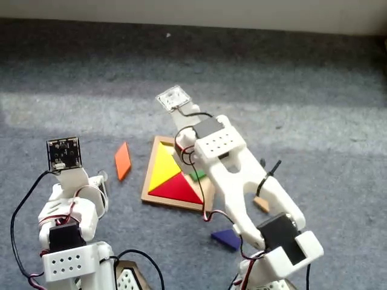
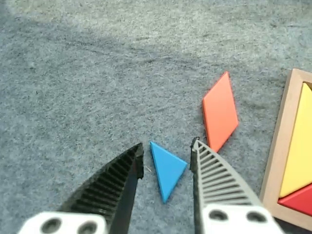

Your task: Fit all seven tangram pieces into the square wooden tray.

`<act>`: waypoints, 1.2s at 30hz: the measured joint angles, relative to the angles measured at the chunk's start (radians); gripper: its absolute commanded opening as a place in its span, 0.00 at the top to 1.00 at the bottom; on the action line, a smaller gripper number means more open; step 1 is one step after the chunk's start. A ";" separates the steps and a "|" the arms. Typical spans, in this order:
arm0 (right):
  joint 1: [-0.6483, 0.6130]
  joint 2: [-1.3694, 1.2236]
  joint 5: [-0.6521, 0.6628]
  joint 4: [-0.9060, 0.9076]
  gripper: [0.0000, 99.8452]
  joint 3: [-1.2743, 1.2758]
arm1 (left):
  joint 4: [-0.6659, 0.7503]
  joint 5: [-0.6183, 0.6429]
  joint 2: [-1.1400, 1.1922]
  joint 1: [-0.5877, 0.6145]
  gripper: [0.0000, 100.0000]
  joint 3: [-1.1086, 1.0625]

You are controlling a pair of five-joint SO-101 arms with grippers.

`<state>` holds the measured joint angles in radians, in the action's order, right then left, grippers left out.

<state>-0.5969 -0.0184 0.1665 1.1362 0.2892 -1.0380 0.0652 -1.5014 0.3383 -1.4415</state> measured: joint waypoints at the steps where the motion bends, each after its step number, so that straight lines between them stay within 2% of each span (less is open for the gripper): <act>1: 0.017 0.000 0.000 -0.008 0.99 0.000 | 0.000 0.000 0.000 0.000 0.83 0.000; 6: 0.074 -0.110 0.000 -0.046 0.99 -0.002 | 0.000 0.000 0.000 0.000 0.83 0.000; 14: 0.081 -0.213 0.000 -0.051 0.99 -0.026 | 0.000 0.000 -0.006 0.000 0.83 0.000; 24: 0.015 -0.215 0.000 -0.017 0.99 -0.044 | 0.000 0.000 -0.006 0.002 0.83 0.000; 28: 0.011 -0.153 0.000 0.041 0.99 -0.044 | 0.000 0.000 -0.006 0.031 0.83 0.000; 36: 0.040 0.193 0.000 0.109 0.99 0.069 | 0.000 0.000 -0.006 0.043 0.83 0.000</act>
<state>-0.5570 0.1749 0.1665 1.2451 0.3583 -1.0380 0.0652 -1.5075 0.3813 -1.4415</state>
